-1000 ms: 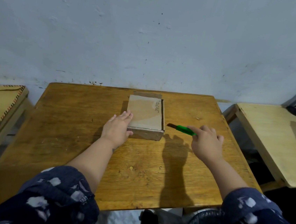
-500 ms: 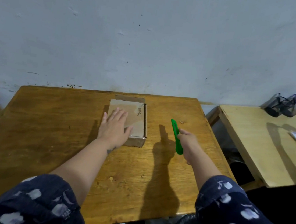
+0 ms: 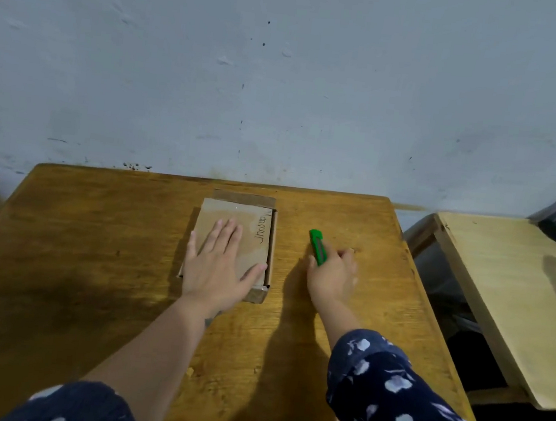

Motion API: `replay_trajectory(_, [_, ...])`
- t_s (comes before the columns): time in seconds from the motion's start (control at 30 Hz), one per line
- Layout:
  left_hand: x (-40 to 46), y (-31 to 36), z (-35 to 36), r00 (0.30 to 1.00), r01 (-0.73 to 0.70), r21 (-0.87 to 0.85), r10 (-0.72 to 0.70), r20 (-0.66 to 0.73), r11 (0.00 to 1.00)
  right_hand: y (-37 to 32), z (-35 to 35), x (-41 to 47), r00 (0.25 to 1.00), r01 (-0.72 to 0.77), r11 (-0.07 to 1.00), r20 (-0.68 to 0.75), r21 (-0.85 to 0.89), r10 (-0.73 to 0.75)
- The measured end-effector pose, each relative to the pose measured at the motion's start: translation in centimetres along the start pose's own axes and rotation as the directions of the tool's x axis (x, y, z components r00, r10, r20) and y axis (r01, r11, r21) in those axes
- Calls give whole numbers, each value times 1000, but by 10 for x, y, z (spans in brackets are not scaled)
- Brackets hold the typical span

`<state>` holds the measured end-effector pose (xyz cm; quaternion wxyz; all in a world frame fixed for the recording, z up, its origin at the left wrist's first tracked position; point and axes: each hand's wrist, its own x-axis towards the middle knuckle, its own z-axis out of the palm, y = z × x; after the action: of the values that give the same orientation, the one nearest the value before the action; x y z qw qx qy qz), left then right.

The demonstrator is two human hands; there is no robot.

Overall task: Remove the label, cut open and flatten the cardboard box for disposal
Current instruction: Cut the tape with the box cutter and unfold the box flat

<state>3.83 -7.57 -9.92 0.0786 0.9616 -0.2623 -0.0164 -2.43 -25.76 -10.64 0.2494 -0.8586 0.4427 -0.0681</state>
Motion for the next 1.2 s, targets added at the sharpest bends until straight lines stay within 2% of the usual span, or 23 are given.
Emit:
replay_trajectory(0.1, [-2, 1, 0, 1000, 2, -1, -2, -11, 1000, -38, 6, 5, 981, 146, 948, 84, 283, -176])
replay_trajectory(0.2, [-3, -1, -1, 1000, -9, -5, 9, -13, 1000, -67, 4, 4, 949, 135, 880, 197, 455, -248])
replay_trajectory(0.37, [-6, -13, -2, 1000, -21, -14, 21, -9, 1000, -69, 8, 0, 951, 45, 842, 235, 538, -201])
replay_trajectory(0.5, [-13, -35, -8, 999, -46, 11, 46, -1, 999, -47, 15, -6, 952, -147, 761, 298, 631, -63])
replay_trajectory(0.57, [-17, -50, -11, 996, -90, 6, 90, 17, 996, -37, 21, -13, 948, -165, 778, 315, 606, -44])
replay_trajectory(0.6, [-18, -59, -13, 994, -106, -2, 106, 28, 994, -35, 26, -17, 953, -128, 811, 297, 570, -58])
replay_trajectory(0.67, [-17, -72, -17, 989, -130, 7, 129, 65, 992, -40, 33, -21, 976, 18, 911, 190, 413, -106])
replay_trajectory(0.73, [-18, -81, -20, 989, -136, 12, 135, 69, 991, -53, 33, -28, 976, 208, 965, 25, 158, -215])
replay_trajectory(0.8, [-21, -84, -21, 988, -136, 13, 135, 70, 991, -65, 31, -32, 916, 395, 918, -56, -44, -397])
replay_trajectory(0.9, [-24, -81, -16, 989, -139, 2, 138, 47, 990, -73, 33, -31, 843, 537, 833, 47, -134, -536])
replay_trajectory(0.97, [-25, -81, -15, 990, -136, -4, 136, 34, 991, -77, 39, -29, 834, 552, 812, 122, -189, -539])
replay_trajectory(1.07, [-24, -83, -15, 990, -138, -1, 138, 26, 990, -79, 41, -31, 865, 502, 841, 133, -202, -484])
replay_trajectory(1.13, [-25, -83, -16, 989, -144, 8, 144, 24, 989, -76, 36, -34, 892, 452, 880, 83, -147, -445])
replay_trajectory(1.2, [-26, -84, -17, 987, -157, 9, 156, 24, 988, -70, 26, -36, 932, 358, 934, 60, 26, -359])
